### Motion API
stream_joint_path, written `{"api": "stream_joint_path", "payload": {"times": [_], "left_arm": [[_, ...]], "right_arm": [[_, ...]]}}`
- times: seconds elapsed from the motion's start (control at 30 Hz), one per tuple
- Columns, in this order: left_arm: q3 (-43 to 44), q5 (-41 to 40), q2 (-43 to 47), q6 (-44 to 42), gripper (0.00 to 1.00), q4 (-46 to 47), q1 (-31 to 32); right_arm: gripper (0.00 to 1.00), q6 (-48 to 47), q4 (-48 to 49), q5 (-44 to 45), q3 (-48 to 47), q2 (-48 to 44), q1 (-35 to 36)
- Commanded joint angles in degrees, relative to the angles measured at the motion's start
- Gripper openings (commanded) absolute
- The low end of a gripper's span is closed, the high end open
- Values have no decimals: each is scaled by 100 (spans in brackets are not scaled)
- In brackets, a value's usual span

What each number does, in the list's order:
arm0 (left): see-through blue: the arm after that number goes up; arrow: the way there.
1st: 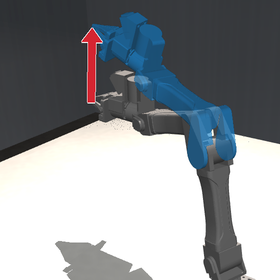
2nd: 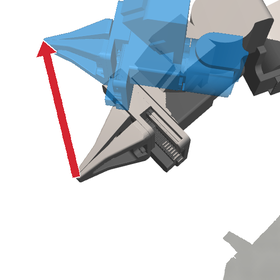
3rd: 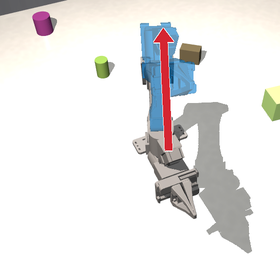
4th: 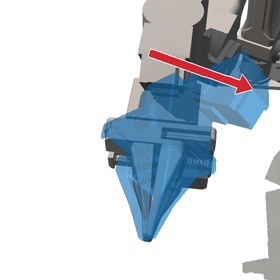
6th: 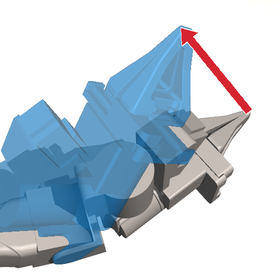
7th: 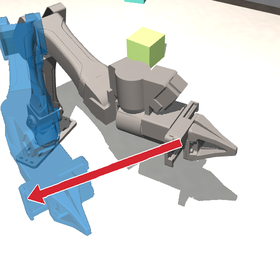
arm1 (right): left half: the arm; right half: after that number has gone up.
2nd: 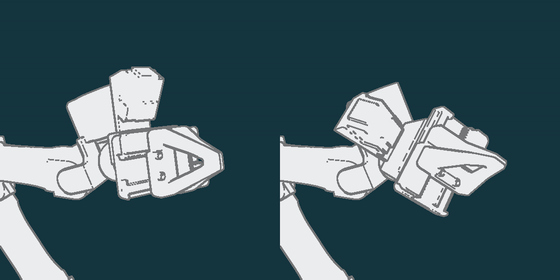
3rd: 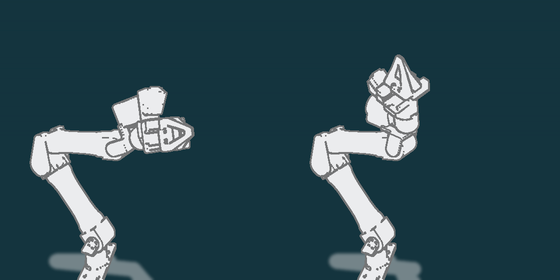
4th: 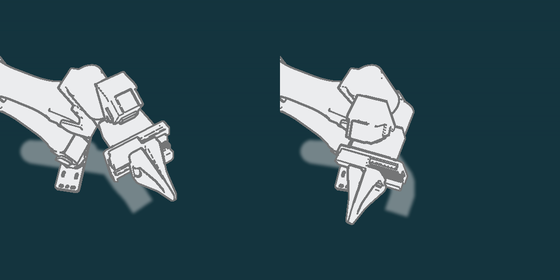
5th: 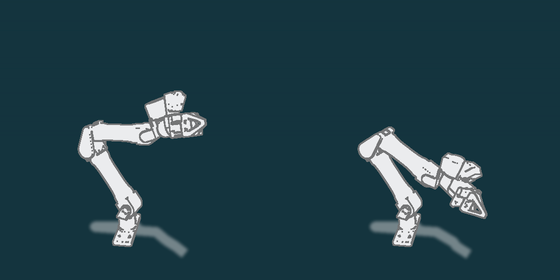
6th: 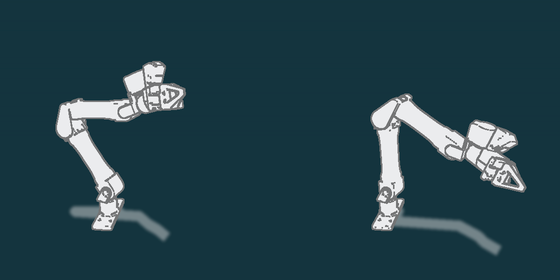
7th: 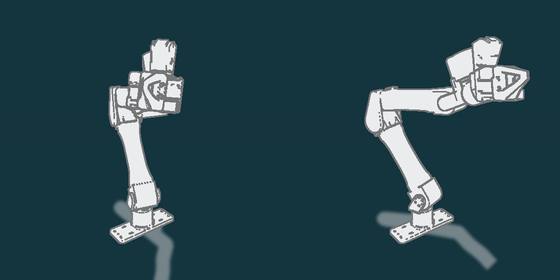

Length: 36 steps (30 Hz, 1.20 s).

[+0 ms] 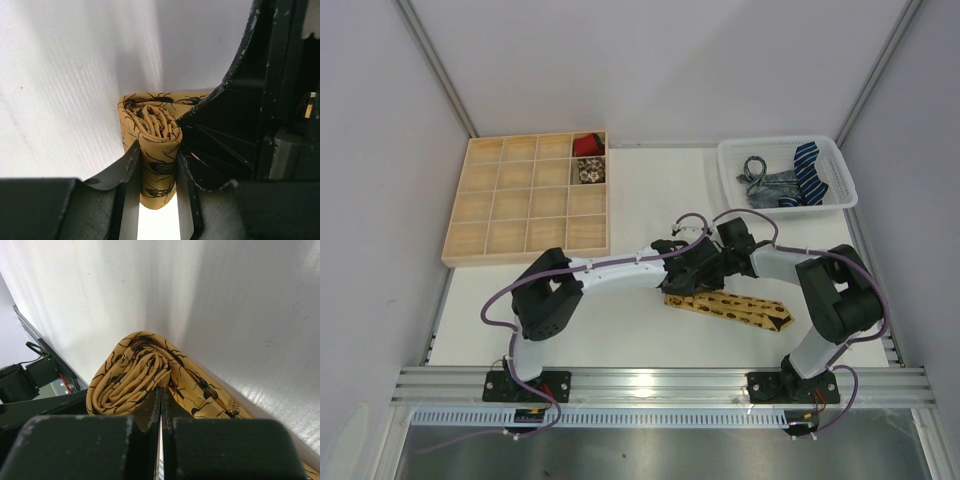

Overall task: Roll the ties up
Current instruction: Roll the tie

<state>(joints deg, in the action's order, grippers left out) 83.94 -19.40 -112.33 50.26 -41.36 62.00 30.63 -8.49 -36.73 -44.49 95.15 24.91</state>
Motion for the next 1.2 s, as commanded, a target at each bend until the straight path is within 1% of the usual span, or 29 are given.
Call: {"api": "stream_joint_path", "payload": {"times": [0.0, 0.13, 0.2, 0.37, 0.4, 0.5, 0.57, 0.6, 0.73, 0.77, 0.8, 0.93, 0.97, 1.17], "left_arm": [[228, 120, -359, -34, 1, 375, 128], [263, 129, -403, -25, 0, 375, 137], [254, 164, -438, -25, 1, 375, 146], [219, 261, -561, 1, 0, 419, 190], [210, 287, -579, 1, 1, 436, 199], [184, 296, -605, -7, 6, 471, 216], [193, 305, -614, -16, 10, 489, 234], [201, 288, -606, -16, 16, 498, 243], [175, 279, -570, -25, 26, 507, 278], [175, 270, -553, -25, 37, 507, 295], [184, 252, -535, -25, 41, 489, 304], [236, 235, -491, -78, 49, 480, 374], [254, 226, -474, -86, 54, 437, 383], [289, 182, -307, -113, 63, 410, 445]], "right_arm": [[0, -5, 155, -502, -130, -15, 67], [0, -92, -20, -266, -139, -84, 50], [0, -171, -309, -81, -200, -129, 23], [0, -294, -890, 737, -253, -418, -240], [0, -347, -1039, 790, -253, -445, -267], [0, -365, -1006, 834, -122, -480, -328], [0, -339, -901, 843, 1, -454, -355], [0, -321, -856, 834, 37, -436, -355], [0, -303, -759, 869, 125, -349, -381], [0, -303, -742, 878, 133, -314, -390], [0, -286, -716, 852, 151, -270, -407], [0, -295, -663, 817, 195, -190, -425], [0, -286, -636, 817, 212, -199, -434], [0, -338, -846, 834, 186, -497, -609]]}}
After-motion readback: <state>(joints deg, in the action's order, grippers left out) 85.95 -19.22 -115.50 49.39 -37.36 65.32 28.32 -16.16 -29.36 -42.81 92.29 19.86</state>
